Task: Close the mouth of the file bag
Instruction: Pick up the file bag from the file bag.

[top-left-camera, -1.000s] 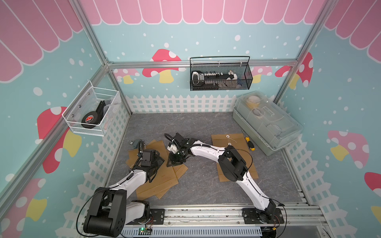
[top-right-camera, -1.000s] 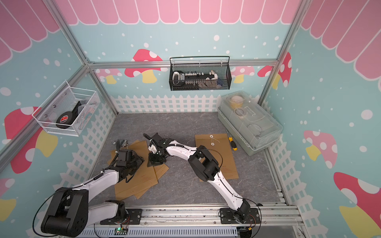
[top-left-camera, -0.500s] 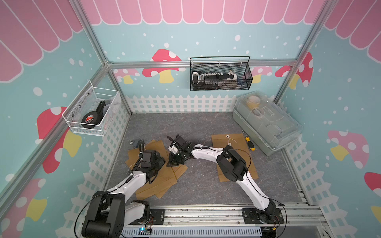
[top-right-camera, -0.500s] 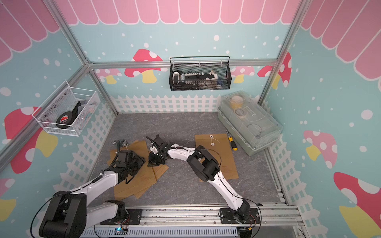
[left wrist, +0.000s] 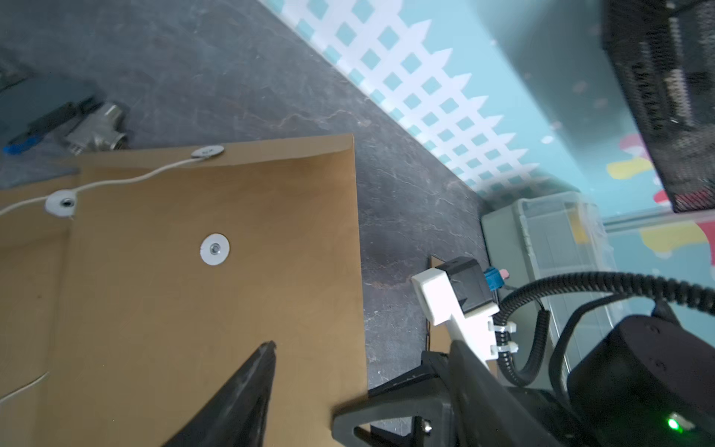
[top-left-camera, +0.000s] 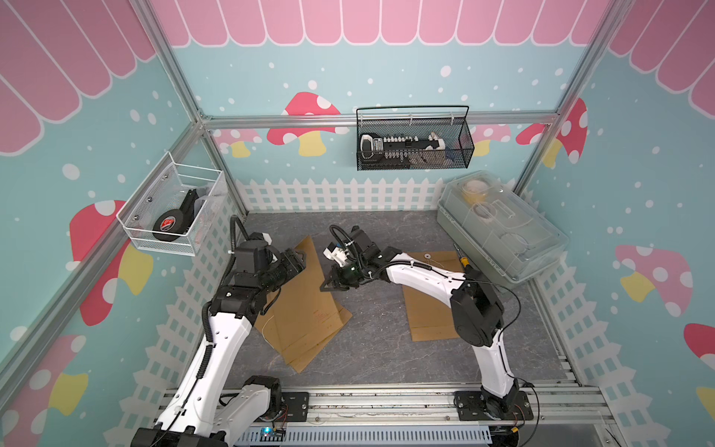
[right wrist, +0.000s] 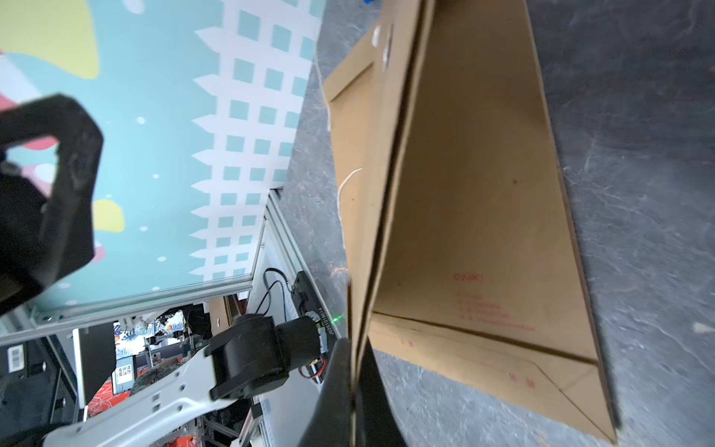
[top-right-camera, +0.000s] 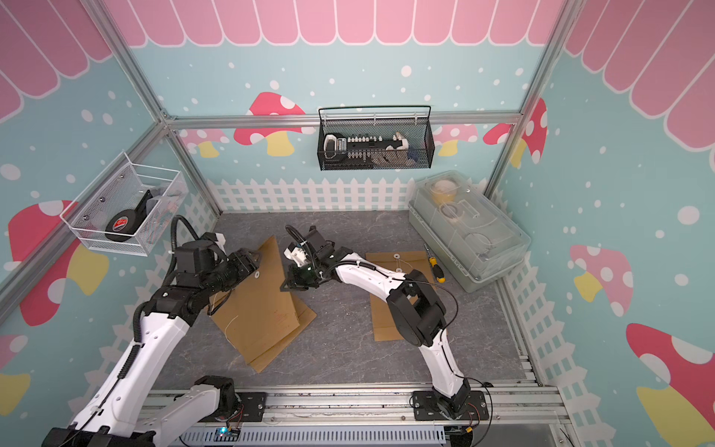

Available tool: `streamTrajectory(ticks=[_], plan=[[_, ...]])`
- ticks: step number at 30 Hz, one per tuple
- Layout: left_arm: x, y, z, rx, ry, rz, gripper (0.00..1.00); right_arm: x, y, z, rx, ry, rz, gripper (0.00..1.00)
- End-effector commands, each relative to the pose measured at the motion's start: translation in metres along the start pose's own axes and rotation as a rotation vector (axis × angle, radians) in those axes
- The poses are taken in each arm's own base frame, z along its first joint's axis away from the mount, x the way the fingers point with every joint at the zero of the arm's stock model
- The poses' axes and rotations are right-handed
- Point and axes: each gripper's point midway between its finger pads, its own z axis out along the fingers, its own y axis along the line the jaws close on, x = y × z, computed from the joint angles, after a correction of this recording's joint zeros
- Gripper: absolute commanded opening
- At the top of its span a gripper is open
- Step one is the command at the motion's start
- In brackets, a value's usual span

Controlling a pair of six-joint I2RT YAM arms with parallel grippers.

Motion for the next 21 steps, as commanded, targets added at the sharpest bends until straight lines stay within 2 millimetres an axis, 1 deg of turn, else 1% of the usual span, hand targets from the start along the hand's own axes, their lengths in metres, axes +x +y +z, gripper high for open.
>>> streamTrajectory(ticks=[1,2,3,6,9,12,15,17,19,21], plan=[[0.0,-0.018,-0.017,0.033,0.059,0.137,0.7,0.012,0.009,-0.029,-0.057,0.034,-0.014,0.0],[-0.003,-0.022,-0.019,0.037,0.057,0.154,0.7,0.011,0.01,-0.04,-0.073,0.022,0.0,0.0],[-0.005,-0.024,-0.02,0.037,0.059,0.163,0.71,0.01,0.01,-0.046,-0.082,0.015,0.011,0.0],[-0.003,-0.021,-0.012,0.045,0.088,0.145,0.71,0.01,0.01,-0.068,-0.11,-0.008,0.051,0.0],[0.003,-0.012,0.003,0.083,0.132,0.064,0.71,0.012,-0.002,-0.082,-0.109,-0.024,0.093,0.0],[0.013,0.0,0.019,0.122,0.166,-0.025,0.71,0.015,-0.022,-0.091,-0.097,-0.041,0.145,0.0],[0.031,0.014,0.039,0.161,0.211,-0.141,0.71,0.017,-0.041,-0.094,-0.096,-0.061,0.212,0.0],[0.05,0.026,0.053,0.163,0.257,-0.209,0.7,0.018,-0.052,-0.096,-0.101,-0.078,0.262,0.0],[0.068,0.041,0.063,0.118,0.292,-0.231,0.7,0.014,-0.06,-0.098,-0.125,-0.109,0.318,0.0],[0.086,0.049,0.071,0.083,0.333,-0.226,0.71,0.008,-0.066,-0.103,-0.155,-0.148,0.378,0.0]])
